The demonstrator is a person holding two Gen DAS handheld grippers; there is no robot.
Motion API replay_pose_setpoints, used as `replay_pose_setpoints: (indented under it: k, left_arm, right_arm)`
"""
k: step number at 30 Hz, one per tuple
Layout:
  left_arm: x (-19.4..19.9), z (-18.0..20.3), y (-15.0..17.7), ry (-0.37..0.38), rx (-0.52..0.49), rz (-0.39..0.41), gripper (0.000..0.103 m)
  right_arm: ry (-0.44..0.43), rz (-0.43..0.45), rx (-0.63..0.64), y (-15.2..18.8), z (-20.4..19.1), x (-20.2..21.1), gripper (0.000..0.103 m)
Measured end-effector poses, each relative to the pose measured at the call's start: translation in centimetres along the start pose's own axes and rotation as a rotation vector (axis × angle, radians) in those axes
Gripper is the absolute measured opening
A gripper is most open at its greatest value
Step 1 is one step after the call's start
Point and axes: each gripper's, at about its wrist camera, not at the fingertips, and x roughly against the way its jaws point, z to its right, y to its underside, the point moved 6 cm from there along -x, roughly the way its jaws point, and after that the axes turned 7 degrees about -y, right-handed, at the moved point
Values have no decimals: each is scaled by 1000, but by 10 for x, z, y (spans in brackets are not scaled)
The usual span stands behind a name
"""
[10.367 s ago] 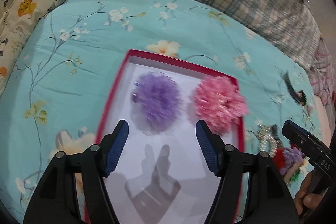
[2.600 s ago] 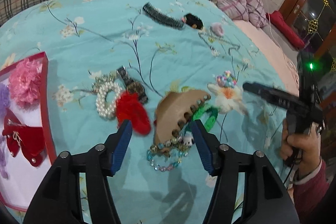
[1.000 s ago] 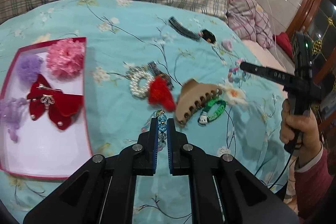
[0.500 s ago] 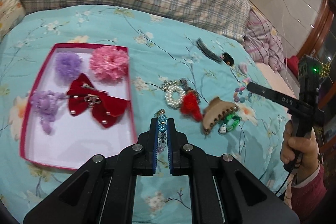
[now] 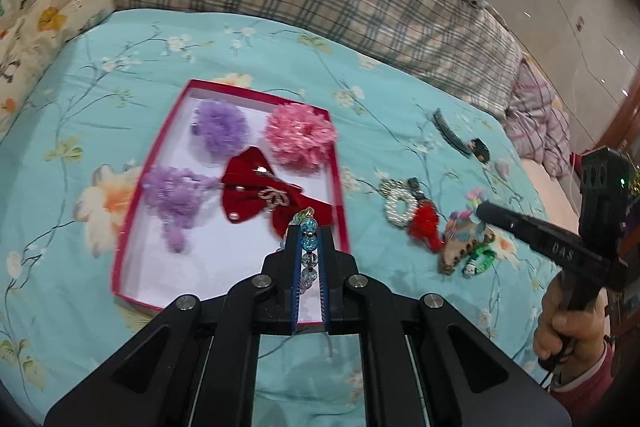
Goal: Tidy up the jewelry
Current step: 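Carry both beaded bracelets over the tray with both tools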
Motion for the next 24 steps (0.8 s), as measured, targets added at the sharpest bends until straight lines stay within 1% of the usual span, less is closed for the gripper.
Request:
replay_pose_setpoints:
  k: [10,13,17,20,24]
  left_arm:
    - [1,-41,-4,-47,58,8,6]
    - [-3,-53,-6,-45,85,0,6]
    - [-12,-64,-5,-50,104,-15,6]
    - [-21,-70,-1,-56,105,-33,6]
    - [-32,-79,6,-69,116,-60,6]
  right_arm:
    - [-112,-74,82,7,-67,-54,8]
    - [-143,-100,104,10,-84,-71,8]
    - [-167,-135,112,14,-98,-95,8]
    - [-196,-176,92,21,-103,-115,8]
    - [-191,-219,86,32,-103,-133,8]
